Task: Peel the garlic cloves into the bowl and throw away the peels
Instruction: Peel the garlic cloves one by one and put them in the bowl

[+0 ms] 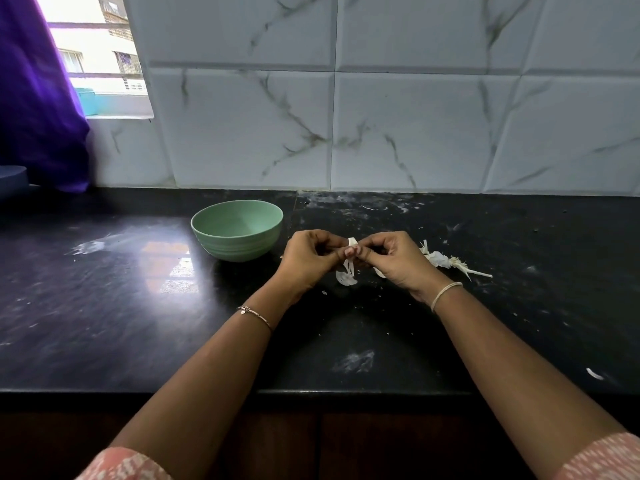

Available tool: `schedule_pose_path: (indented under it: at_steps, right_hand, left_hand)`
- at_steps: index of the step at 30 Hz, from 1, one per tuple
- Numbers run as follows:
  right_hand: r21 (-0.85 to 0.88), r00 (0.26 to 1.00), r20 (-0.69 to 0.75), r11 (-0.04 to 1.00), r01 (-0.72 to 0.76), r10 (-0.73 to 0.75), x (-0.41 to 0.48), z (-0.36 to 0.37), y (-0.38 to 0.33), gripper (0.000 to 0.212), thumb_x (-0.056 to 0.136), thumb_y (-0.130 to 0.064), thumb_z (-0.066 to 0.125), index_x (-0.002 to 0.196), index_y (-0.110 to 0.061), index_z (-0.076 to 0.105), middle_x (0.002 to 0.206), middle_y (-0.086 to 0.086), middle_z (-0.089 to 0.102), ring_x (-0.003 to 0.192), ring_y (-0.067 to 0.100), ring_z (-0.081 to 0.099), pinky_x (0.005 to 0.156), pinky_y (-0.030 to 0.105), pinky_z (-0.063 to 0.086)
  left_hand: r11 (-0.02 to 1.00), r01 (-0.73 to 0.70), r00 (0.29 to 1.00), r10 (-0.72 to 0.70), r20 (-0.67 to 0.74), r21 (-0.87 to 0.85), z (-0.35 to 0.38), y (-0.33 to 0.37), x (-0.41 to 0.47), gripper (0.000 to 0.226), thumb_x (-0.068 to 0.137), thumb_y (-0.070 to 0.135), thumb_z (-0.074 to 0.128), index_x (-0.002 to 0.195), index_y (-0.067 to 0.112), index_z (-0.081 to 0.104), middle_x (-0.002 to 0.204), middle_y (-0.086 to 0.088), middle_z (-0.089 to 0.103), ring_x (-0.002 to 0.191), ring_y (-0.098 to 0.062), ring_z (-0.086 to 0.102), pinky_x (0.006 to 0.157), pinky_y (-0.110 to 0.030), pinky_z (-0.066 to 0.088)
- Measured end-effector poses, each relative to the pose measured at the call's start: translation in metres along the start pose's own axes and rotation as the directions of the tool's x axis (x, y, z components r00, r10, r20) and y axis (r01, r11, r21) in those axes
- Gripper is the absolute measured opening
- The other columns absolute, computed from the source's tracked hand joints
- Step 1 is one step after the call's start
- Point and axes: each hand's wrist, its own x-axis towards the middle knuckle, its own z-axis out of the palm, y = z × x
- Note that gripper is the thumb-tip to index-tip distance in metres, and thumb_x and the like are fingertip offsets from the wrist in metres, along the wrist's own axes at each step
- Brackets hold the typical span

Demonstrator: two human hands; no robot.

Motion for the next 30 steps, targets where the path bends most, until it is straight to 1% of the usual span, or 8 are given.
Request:
schedule_pose_path:
  at_steps: [4, 7, 11, 15, 18, 23, 28, 30]
  right_hand:
    - [-0.12, 0.997, -0.069, 0.992, 0.031, -0.04, 0.002, 0.0, 0.004, 0.018, 0.082, -0.027, 0.075, 0.086, -0.009, 0.077, 0.078, 0.001, 0.074, 0.076, 0.012, 0.066, 0.08, 0.034, 0.054]
    - [-0.075, 0.999, -0.044, 0.997, 0.019, -0.023, 0.002, 0.002, 0.001, 0.011, 0.088, -0.019, 0.07, 0.085, -0.009, 0.074, 0.074, -0.003, 0.07, 0.071, 0.006, 0.062, 0.075, 0.027, 0.052]
    - [-0.024, 0.99, -0.14, 1.0, -0.005, 0.002, 0.004, 0.0, -0.003, 0.019, 0.095, -0.025, 0.061, 0.081, -0.015, 0.068, 0.077, 0.0, 0.068, 0.073, 0.009, 0.061, 0.076, 0.027, 0.05]
    - [0.105, 0.962, -0.271, 0.994, 0.005, 0.024, 0.003, -0.015, -0.006, 0.011, 0.097, -0.014, 0.057, 0.091, -0.009, 0.065, 0.083, 0.005, 0.071, 0.074, 0.007, 0.068, 0.075, 0.023, 0.054]
    - [0.105, 0.947, -0.317, 0.994, -0.03, 0.062, 0.003, -0.028, -0.001, 0.013, 0.097, -0.012, 0.057, 0.102, -0.002, 0.064, 0.085, 0.008, 0.071, 0.071, 0.011, 0.066, 0.068, 0.018, 0.053]
    - [0.01, 0.925, -0.363, 0.994, -0.112, 0.108, 0.003, -0.04, 0.013, 0.02, 0.096, -0.006, 0.057, 0.114, -0.005, 0.067, 0.084, 0.004, 0.067, 0.07, 0.006, 0.058, 0.061, 0.009, 0.048]
    - [-0.071, 0.902, -0.427, 0.993, -0.094, 0.055, 0.007, -0.041, 0.014, 0.021, 0.092, -0.007, 0.064, 0.112, -0.009, 0.071, 0.103, 0.006, 0.072, 0.095, 0.012, 0.067, 0.089, 0.022, 0.051]
    - [-0.085, 0.864, -0.503, 0.994, -0.066, 0.014, 0.008, -0.044, 0.013, 0.021, 0.09, -0.008, 0.066, 0.11, -0.009, 0.073, 0.104, 0.004, 0.072, 0.096, 0.011, 0.068, 0.087, 0.018, 0.05]
  left_hand:
    - [0.984, -0.019, 0.999, 0.027, -0.046, 0.176, 0.0, -0.005, 0.003, 0.007, 0.081, 0.017, 0.078, 0.086, 0.013, 0.074, 0.081, 0.0, 0.074, 0.07, -0.004, 0.064, 0.071, -0.022, 0.054]
    - [0.963, -0.025, 0.998, 0.039, -0.048, 0.268, 0.002, -0.001, 0.003, 0.008, 0.085, 0.018, 0.074, 0.091, 0.013, 0.072, 0.082, 0.002, 0.07, 0.07, -0.007, 0.062, 0.068, -0.02, 0.05]
    - [0.915, 0.026, 0.986, 0.043, -0.162, 0.403, -0.013, -0.007, 0.008, 0.009, 0.09, 0.021, 0.069, 0.094, 0.012, 0.068, 0.085, 0.0, 0.066, 0.078, -0.022, 0.066, 0.075, -0.039, 0.057]
    - [0.753, 0.094, 0.978, 0.052, -0.202, 0.651, -0.025, -0.008, 0.002, 0.021, 0.091, 0.026, 0.065, 0.108, 0.014, 0.069, 0.102, -0.006, 0.069, 0.097, -0.024, 0.063, 0.084, -0.032, 0.049]
    - [0.742, -0.019, 0.985, 0.129, -0.114, 0.67, -0.024, 0.001, -0.006, 0.037, 0.089, 0.029, 0.067, 0.125, 0.022, 0.062, 0.105, 0.001, 0.061, 0.104, -0.018, 0.056, 0.089, -0.029, 0.042]
    - [0.71, -0.235, 0.953, 0.034, 0.302, 0.663, -0.018, 0.001, -0.012, 0.031, 0.08, 0.042, 0.075, 0.109, 0.032, 0.07, 0.108, 0.005, 0.056, 0.1, -0.013, 0.056, 0.091, -0.033, 0.049]
    - [0.658, -0.238, 0.955, 0.023, 0.297, 0.715, -0.012, 0.003, -0.009, 0.017, 0.088, 0.039, 0.068, 0.099, 0.027, 0.072, 0.103, 0.007, 0.063, 0.097, -0.015, 0.059, 0.084, -0.037, 0.051]
    - [0.67, -0.248, 0.958, 0.062, 0.28, 0.7, -0.002, 0.011, -0.004, 0.017, 0.089, 0.042, 0.065, 0.095, 0.028, 0.072, 0.099, 0.01, 0.06, 0.094, -0.013, 0.058, 0.078, -0.032, 0.049]
